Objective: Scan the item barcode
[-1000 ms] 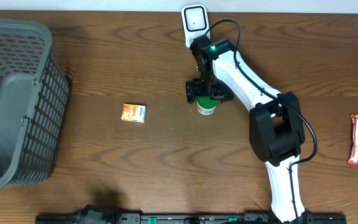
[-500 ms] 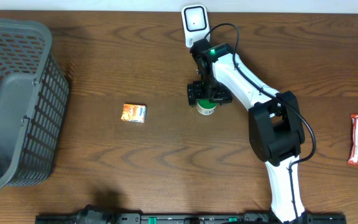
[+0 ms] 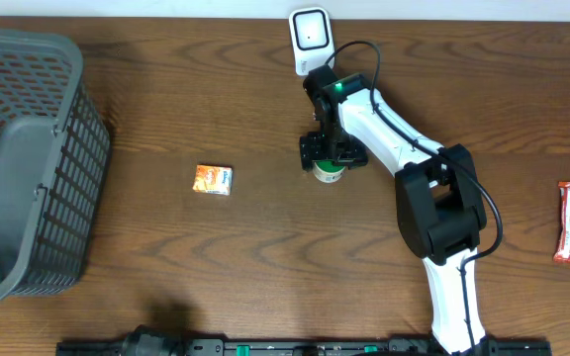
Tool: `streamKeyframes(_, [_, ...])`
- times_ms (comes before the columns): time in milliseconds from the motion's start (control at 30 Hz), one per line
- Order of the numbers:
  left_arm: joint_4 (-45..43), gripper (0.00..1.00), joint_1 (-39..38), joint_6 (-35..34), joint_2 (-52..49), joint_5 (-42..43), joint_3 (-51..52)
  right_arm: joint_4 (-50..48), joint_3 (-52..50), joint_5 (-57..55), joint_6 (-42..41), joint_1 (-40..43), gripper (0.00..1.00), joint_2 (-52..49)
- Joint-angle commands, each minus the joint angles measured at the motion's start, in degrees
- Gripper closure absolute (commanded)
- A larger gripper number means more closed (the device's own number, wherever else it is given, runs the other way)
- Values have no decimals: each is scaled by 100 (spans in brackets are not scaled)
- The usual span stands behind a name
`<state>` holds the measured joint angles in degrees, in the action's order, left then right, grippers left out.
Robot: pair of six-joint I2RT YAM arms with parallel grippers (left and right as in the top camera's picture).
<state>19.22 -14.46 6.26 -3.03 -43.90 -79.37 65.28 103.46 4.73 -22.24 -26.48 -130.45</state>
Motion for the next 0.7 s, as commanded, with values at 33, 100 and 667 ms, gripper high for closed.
streamKeyframes(33, [-24, 2, 2, 101, 44, -33, 2, 26, -162, -9, 0, -17, 27, -48])
streamKeyframes(100, [-24, 2, 2, 101, 44, -35, 2, 28, -162, -7, 0, -17, 32, -48])
streamKeyframes(667, [-24, 2, 2, 101, 44, -35, 2, 0, -144, 317, 332, -20, 29, -48])
